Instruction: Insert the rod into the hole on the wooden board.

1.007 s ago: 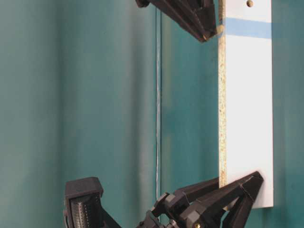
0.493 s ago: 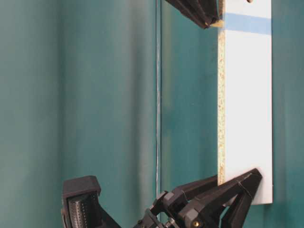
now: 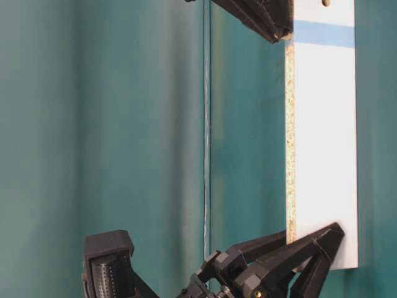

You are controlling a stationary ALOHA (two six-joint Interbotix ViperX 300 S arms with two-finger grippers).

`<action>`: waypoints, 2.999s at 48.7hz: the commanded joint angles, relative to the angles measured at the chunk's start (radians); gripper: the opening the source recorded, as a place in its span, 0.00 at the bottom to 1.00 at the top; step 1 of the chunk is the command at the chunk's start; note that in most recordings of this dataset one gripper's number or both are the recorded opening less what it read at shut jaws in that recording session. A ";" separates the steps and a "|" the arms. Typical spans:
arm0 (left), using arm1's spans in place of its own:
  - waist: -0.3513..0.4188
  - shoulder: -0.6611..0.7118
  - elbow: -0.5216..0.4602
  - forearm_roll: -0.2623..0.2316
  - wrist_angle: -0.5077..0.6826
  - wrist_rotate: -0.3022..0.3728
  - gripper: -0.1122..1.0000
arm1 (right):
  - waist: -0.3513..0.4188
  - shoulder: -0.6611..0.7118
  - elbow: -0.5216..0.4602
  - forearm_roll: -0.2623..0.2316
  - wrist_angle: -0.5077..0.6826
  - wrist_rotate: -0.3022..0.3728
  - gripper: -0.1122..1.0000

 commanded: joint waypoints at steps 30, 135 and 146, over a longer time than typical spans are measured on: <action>-0.006 -0.041 0.002 -0.002 -0.005 0.000 0.40 | -0.002 -0.031 -0.015 0.003 0.106 0.048 0.21; -0.002 -0.232 0.077 0.000 0.075 0.012 0.87 | 0.008 -0.580 0.026 -0.008 0.581 0.061 0.95; 0.000 -0.270 0.114 0.000 0.075 0.011 0.87 | 0.009 -0.703 0.094 -0.008 0.580 0.061 0.95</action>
